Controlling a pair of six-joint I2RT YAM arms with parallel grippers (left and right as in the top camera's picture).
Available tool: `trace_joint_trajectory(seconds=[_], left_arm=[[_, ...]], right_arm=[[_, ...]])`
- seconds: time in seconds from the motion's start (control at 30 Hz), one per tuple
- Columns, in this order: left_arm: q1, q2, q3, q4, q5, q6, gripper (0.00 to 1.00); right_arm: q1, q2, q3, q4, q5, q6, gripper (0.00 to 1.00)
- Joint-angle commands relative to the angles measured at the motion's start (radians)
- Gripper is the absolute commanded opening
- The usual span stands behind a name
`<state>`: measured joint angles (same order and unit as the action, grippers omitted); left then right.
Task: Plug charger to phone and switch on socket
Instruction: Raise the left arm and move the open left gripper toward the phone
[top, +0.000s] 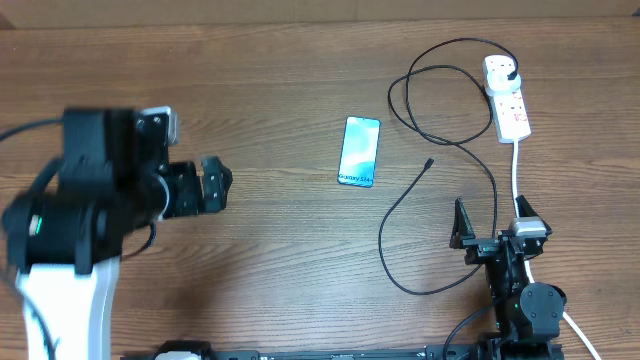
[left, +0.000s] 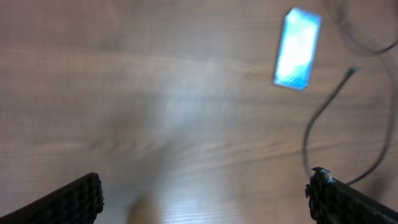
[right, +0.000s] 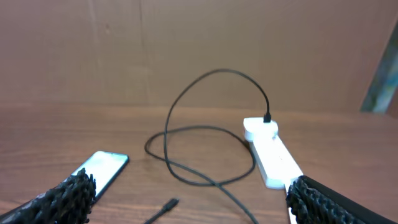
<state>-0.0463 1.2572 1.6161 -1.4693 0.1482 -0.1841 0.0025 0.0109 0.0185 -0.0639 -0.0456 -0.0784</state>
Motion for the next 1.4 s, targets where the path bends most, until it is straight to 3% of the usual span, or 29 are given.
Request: trace_joint_trajectory(seconds=[0.0,0.1,0.2,0.3,0.47,0.6,0.73,0.83,0.87,0.9,0.97,1.13,1.37], left_arm=[[-0.006,0.097,0.024,-0.067,-0.038,-0.031,1.00],[-0.006,0.171,0.024,-0.119,-0.022,-0.055,1.00],[-0.006,0.226,0.024,-0.131,-0.016,-0.068,1.00],[-0.006,0.269,0.024,-0.132,-0.016,-0.083,1.00],[-0.006,0.322,0.024,-0.130,-0.011,-0.087,1.00],[-0.006,0.348,0.024,-0.128,0.017,-0.087,1.00],[-0.006,0.362,0.023,-0.118,0.030,-0.089,1.00],[-0.006,0.364,0.023,-0.116,0.029,-0.110,1.00],[-0.006,0.364,0.023,-0.114,0.029,-0.112,1.00],[-0.006,0.364,0.023,-0.114,0.029,-0.112,1.00],[-0.006,0.364,0.023,-0.109,0.029,-0.112,1.00],[-0.006,0.364,0.023,-0.107,0.029,-0.112,1.00],[-0.006,0.364,0.023,-0.093,0.029,-0.111,1.00]], right_arm=[[0.011,-0.007,-0.011,0.016,-0.296,0.098,1.00],[0.011,-0.007,-0.011,0.031,-0.775,0.333,1.00],[0.011,-0.007,-0.011,0.151,-0.957,0.504,1.00],[0.011,-0.007,-0.011,0.262,-0.943,0.623,1.00],[0.011,-0.007,-0.005,0.687,-0.760,0.840,1.00],[0.010,0.000,0.090,0.761,-0.496,0.829,1.00],[0.010,0.085,0.315,0.722,-0.429,0.601,1.00],[0.010,0.199,0.549,0.534,-0.485,0.351,1.00],[0.010,0.272,0.678,0.394,-0.522,0.216,1.00],[0.010,0.299,0.724,0.337,-0.532,0.177,1.00],[0.010,0.456,0.982,0.006,-0.577,0.051,1.00],[0.010,0.753,1.395,-0.588,-0.584,-0.037,1.00],[0.011,1.166,1.806,-1.241,-0.593,-0.053,1.00]])
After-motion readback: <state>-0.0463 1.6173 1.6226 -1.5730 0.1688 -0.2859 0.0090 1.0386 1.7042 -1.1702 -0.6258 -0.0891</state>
